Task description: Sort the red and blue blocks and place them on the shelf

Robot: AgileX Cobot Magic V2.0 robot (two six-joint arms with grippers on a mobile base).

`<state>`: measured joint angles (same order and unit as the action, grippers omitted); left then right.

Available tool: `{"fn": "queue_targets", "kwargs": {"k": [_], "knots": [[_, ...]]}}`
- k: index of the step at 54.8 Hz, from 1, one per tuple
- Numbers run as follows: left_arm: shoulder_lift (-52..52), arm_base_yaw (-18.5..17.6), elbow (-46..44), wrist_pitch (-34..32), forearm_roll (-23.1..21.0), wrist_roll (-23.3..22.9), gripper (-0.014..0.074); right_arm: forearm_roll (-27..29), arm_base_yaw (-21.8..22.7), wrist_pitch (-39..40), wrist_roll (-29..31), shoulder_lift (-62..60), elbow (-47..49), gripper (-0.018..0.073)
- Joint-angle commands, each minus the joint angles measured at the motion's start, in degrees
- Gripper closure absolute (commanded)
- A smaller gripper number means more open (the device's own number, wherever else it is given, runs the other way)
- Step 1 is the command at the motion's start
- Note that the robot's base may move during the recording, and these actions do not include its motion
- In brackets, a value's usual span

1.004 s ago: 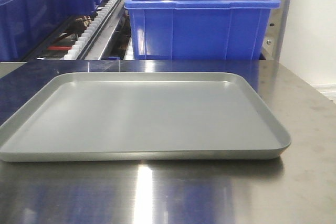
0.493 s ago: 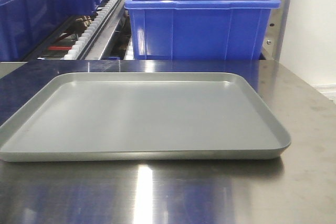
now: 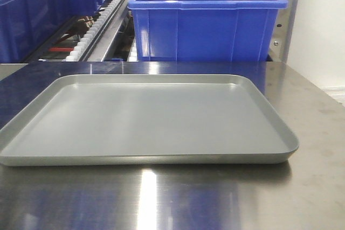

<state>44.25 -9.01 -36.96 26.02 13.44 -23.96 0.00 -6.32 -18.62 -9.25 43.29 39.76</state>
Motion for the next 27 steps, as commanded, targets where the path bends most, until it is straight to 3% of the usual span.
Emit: {"fn": "queue_targets", "kwargs": {"k": [1,27], "knots": [[-0.5,-0.5,-1.7,-3.9,0.5,0.1,0.0517,-0.6,0.4,5.0,0.1,-0.4,1.6,0.0501],[-11.0,-0.5,5.3,-3.7,3.5,0.1,0.0517,-0.6,0.4,5.0,0.1,-0.4,1.6,0.0501]]}}
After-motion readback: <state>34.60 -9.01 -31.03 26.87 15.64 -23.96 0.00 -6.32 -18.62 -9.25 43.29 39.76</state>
